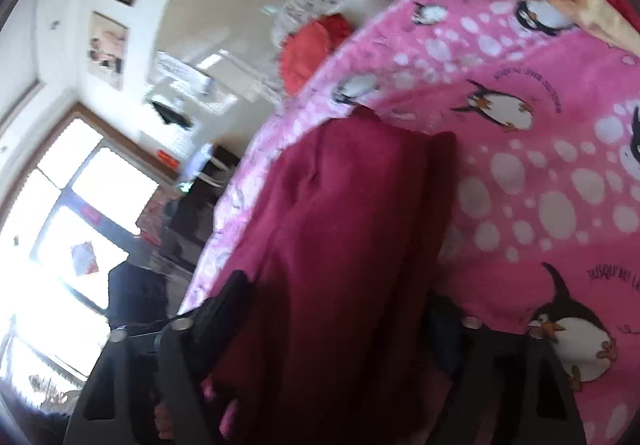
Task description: Fold small clothes
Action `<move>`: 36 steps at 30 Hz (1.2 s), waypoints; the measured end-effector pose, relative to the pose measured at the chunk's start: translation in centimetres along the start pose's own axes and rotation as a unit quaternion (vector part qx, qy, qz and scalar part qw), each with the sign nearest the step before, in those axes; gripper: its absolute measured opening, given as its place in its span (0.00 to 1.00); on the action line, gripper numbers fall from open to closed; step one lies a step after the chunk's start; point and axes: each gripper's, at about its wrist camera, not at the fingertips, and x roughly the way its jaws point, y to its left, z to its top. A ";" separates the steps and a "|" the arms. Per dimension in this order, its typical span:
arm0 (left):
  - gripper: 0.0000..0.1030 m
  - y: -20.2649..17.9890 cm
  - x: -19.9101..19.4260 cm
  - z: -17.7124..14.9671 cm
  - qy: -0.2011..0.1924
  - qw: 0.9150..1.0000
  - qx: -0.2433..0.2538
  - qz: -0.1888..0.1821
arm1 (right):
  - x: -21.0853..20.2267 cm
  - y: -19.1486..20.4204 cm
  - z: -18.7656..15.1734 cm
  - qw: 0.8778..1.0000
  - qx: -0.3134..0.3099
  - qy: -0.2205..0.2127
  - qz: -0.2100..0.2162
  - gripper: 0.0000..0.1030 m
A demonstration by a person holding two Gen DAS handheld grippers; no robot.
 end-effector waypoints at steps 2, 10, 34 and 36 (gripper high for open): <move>0.77 -0.3 0.2 -0.1 -0.005 1.000 0.006 0.018 | 0.4 0.1 -0.3 1.000 -0.004 0.000 -0.020 0.60; 0.41 -3.7 -1.4 -0.8 -0.046 0.992 0.073 0.091 | 0.1 2.3 0.8 0.999 -0.017 -0.007 -0.044 0.33; 0.56 9.9 -11.0 6.3 -0.098 0.985 0.042 0.137 | 11.8 7.4 3.4 0.999 0.027 0.036 -0.016 0.37; 0.56 9.3 -13.2 7.8 -0.136 0.979 0.049 0.144 | 9.6 9.2 4.0 0.999 -0.028 0.023 -0.031 0.37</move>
